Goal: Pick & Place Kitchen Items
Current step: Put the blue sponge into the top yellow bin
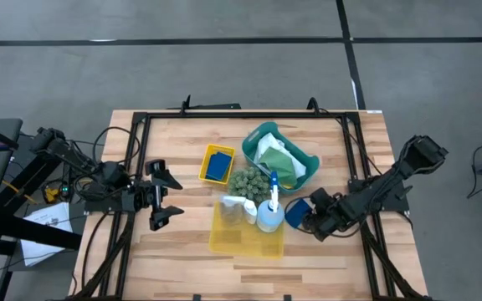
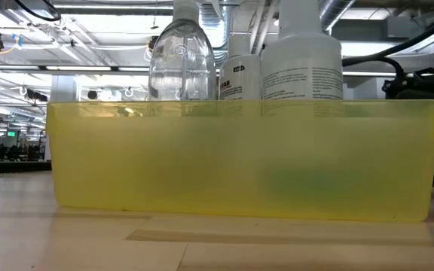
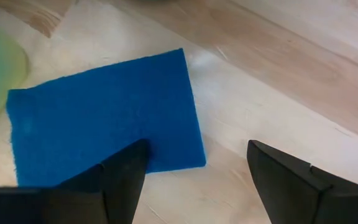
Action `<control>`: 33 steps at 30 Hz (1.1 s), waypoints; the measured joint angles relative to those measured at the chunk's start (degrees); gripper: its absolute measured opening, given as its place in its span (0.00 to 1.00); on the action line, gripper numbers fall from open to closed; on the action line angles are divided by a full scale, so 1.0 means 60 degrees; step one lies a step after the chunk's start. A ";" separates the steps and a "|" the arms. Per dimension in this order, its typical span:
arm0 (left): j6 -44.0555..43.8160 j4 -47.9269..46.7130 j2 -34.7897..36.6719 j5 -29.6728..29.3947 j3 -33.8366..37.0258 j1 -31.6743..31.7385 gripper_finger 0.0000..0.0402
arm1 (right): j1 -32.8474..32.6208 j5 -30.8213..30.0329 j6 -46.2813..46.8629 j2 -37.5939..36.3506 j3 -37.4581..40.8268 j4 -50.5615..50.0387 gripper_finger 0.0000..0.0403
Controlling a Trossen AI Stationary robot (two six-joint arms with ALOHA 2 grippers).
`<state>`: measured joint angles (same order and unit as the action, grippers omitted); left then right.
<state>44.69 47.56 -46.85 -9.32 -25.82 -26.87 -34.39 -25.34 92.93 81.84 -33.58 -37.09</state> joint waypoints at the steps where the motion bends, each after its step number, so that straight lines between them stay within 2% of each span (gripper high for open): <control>1: 0.0000 -0.0001 0.0000 0.0000 0.0000 -0.0003 0.72 | 0.0025 0.0002 -0.0050 -0.0002 0.0001 0.0054 0.66; 5: -0.0004 0.0002 0.0000 0.0000 0.0000 -0.0002 0.72 | 0.0083 0.0067 -0.0213 -0.0002 0.0004 0.0169 0.62; 8: -0.0004 0.0002 0.0000 0.0000 0.0000 0.0000 0.72 | 0.0084 0.0090 -0.0247 -0.0002 0.0004 0.0228 0.56; 18: -0.0004 -0.0005 0.0000 0.0000 0.0000 -0.0001 0.72 | 0.0084 0.0418 -0.0603 -0.0002 0.0004 0.0231 0.19; 24: -0.0004 -0.0013 0.0000 0.0000 0.0000 -0.0002 0.72 | 0.0066 0.0512 -0.0798 -0.0002 0.0004 0.0242 0.03; 33: -0.0025 -0.0020 0.0000 0.0000 0.0000 0.0000 0.72 | -0.0171 0.0813 -0.0750 -0.0035 0.0004 0.0220 0.01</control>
<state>44.53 47.44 -46.85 -9.32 -25.82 -26.87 -35.42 -20.46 88.44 81.62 -33.56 -35.77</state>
